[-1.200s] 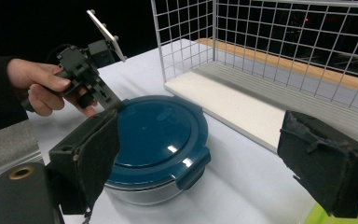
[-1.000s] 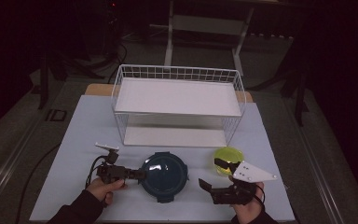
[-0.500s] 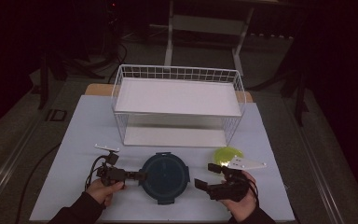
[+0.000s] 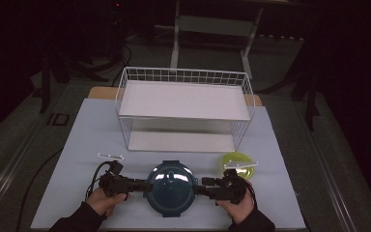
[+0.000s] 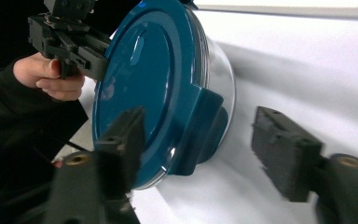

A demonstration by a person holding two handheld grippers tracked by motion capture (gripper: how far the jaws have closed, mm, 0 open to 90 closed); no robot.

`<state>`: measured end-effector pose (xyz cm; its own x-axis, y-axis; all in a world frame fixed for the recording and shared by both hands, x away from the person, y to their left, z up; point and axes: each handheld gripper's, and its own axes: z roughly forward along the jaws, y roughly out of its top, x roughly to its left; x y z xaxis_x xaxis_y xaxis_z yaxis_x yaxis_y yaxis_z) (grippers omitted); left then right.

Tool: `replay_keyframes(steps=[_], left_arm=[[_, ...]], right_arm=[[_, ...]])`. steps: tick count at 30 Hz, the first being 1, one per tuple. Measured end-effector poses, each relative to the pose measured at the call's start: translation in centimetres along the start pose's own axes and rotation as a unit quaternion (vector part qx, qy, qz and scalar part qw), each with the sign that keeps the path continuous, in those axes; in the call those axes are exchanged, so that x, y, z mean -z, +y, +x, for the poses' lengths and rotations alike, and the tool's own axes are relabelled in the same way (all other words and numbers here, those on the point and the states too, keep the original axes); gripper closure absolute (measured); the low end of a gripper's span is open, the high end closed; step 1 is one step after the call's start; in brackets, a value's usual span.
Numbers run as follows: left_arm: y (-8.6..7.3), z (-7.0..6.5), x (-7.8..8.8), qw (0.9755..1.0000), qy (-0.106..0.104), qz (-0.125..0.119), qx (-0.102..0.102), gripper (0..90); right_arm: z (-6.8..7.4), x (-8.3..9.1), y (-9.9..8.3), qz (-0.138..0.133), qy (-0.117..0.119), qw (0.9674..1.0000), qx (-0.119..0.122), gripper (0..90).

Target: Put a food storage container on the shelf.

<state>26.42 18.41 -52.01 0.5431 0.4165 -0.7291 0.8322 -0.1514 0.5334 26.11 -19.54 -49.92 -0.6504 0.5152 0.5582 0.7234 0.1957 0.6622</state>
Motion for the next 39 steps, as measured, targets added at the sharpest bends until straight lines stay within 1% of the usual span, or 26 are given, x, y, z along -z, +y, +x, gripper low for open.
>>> replay_keyframes(steps=[1,2,3,5,6,7,10,12,13,14,15,19,20,22,23,25,26,27,28,30,32,34,35,39], left_arm=[[0.0,-0.1,0.0,1.0,0.0,0.0,-0.001,54.8],[0.0,-0.2,0.0,1.0,0.001,0.001,-0.006,54.8],[-0.1,-0.2,0.0,0.9999,0.0,0.003,-0.01,55.0],[-0.1,-0.5,0.1,0.9999,0.001,0.005,-0.017,55.3],[-0.2,-0.5,0.1,0.9998,0.001,0.005,-0.021,55.4],[-0.2,-0.6,0.1,0.9997,0.0,0.007,-0.021,55.5],[-0.3,-0.6,0.2,0.9997,-0.002,0.008,-0.024,55.7],[-0.4,-0.7,0.2,0.9995,-0.003,0.006,-0.03,55.9],[-0.4,-0.7,0.2,0.9996,-0.003,0.006,-0.029,55.9],[-0.4,-0.8,0.2,0.9995,-0.003,0.006,-0.029,55.9],[-0.5,-0.8,0.2,0.9996,-0.003,0.005,-0.028,55.9],[-0.6,-1.0,0.2,0.9995,0.0,0.004,-0.031,56.0],[-0.7,-1.0,0.2,0.9995,0.002,0.001,-0.03,56.0],[-0.9,-1.0,0.2,0.9996,0.002,-0.006,-0.027,55.9],[-1.0,-1.0,0.2,0.9997,0.003,-0.009,-0.023,56.0],[-1.1,-1.2,0.2,0.9996,0.007,-0.013,-0.024,55.9],[-1.2,-1.3,0.2,0.9996,0.009,-0.014,-0.023,56.0],[-1.4,-1.4,0.2,0.9995,0.011,-0.017,-0.022,56.0],[-1.5,-1.5,0.3,0.9995,0.012,-0.019,-0.02,56.0],[-1.8,-1.5,0.4,0.9995,0.012,-0.024,-0.015,56.1],[-2.0,-1.6,0.3,0.9993,0.014,-0.034,-0.005,56.3],[-2.0,-1.9,0.3,0.9993,0.018,-0.032,-0.012,56.3],[-1.9,-2.0,0.3,0.9992,0.021,-0.032,-0.012,56.3],[-1.8,-2.1,0.3,0.9995,0.018,-0.026,-0.003,56.3]], right_arm=[[-0.1,-0.1,0.0,0.001,0.002,1.0,-0.003,37.3],[-0.1,-0.2,0.0,0.002,0.001,1.0,-0.006,39.7],[-0.2,-0.3,0.0,0.004,0.006,0.9999,-0.01,40.7],[-0.2,-0.4,-0.1,0.009,0.006,0.9998,-0.015,41.9],[-0.3,-0.5,-0.1,0.01,0.009,0.9999,-0.011,42.1],[-0.2,-0.5,-0.2,0.01,0.006,0.9999,-0.01,42.1],[-0.1,-0.7,-0.2,0.014,0.012,0.9998,-0.011,44.8],[-0.1,-0.8,-0.3,0.019,0.019,0.9996,-0.011,46.6],[-0.1,-0.9,-0.3,0.021,0.023,0.9995,-0.01,48.7],[-0.1,-0.9,-0.3,0.025,0.032,0.9991,-0.015,51.9],[-0.1,-0.9,-0.4,0.025,0.035,0.999,-0.015,53.4],[-0.4,-1.0,-0.4,0.03,0.051,0.9979,-0.025,54.6],[-0.5,-1.0,-0.5,0.027,0.053,0.9979,-0.024,54.6],[-0.5,-1.0,-0.7,0.021,0.055,0.9975,-0.038,54.8],[-0.4,-1.0,-0.8,0.018,0.055,0.9974,-0.042,54.8],[-0.4,-1.0,-0.9,0.015,0.054,0.9972,-0.049,55.0],[-0.4,-1.0,-0.9,0.013,0.053,0.9973,-0.05,55.3],[-0.4,-1.0,-1.0,0.011,0.054,0.9968,-0.058,55.6],[-0.3,-1.0,-1.0,0.011,0.053,0.9967,-0.06,55.7],[0.1,-0.9,-1.0,0.011,0.046,0.9975,-0.052,55.8],[0.4,-0.9,-0.9,0.012,0.042,0.9981,-0.044,56.0],[0.4,-0.8,-0.9,0.013,0.04,0.998,-0.047,56.1],[0.4,-0.8,-0.9,0.014,0.041,0.9979,-0.049,56.2],[0.4,-0.7,-0.9,0.017,0.04,0.9973,-0.059,56.2]])
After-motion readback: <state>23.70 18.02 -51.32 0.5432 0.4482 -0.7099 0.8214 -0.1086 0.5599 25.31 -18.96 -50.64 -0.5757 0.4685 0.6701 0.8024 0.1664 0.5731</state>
